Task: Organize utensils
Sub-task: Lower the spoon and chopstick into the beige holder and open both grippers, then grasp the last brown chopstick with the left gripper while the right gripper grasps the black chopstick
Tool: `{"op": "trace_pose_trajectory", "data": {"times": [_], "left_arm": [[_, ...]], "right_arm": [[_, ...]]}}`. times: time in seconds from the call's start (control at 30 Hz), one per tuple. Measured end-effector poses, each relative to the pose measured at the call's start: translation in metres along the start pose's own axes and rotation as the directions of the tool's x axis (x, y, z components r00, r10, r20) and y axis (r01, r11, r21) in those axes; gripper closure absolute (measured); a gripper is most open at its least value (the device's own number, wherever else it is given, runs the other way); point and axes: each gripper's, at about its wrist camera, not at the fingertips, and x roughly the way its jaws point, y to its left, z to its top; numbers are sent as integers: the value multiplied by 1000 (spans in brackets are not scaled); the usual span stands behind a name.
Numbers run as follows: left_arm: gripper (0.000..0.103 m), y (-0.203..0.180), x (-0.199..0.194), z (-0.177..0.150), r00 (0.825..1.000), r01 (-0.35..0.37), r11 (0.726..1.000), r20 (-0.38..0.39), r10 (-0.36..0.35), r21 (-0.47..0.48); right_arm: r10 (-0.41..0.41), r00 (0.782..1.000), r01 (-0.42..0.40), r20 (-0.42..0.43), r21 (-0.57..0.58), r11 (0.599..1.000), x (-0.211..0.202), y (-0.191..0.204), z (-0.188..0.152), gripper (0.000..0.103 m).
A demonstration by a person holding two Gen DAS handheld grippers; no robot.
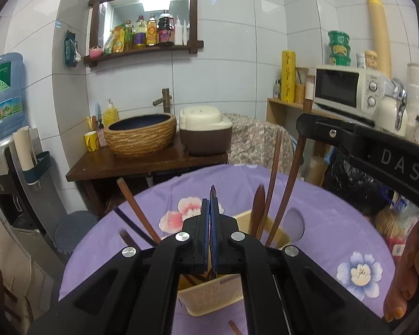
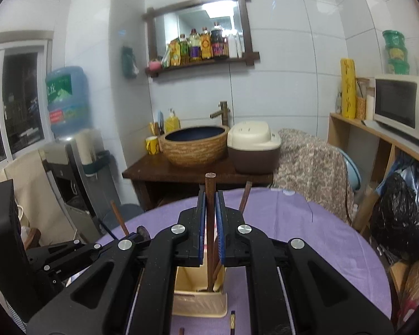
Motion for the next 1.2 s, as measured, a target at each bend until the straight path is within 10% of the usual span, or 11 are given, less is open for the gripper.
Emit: {"op": "trace_pose_trajectory", "data": {"times": [0.43,0.5,0.57,0.83,1.2], "left_arm": [[100,8,14,-26,995,19,1000,-97,-17,13],[99,7,8,-27,995,34,999,-90,-33,8],[89,7,-3,-30,996,46,999,-78,-45,9],[36,18,-50,-69,997,43,998,-55,-46,-52],[30,14,-56,-170,961,0,995,-276,-26,-97]], "right_arm": [[2,998,-4,-63,-42,999,6,-4,-23,93],[-9,998,6,-60,-47,999,2,-4,-26,71],[-14,999,13,-38,-42,999,-5,-6,-27,45],[-39,999,40,7,-30,999,-53,-20,-53,24],[-138,932,113,-335,-93,989,-39,-31,-182,21]]}}
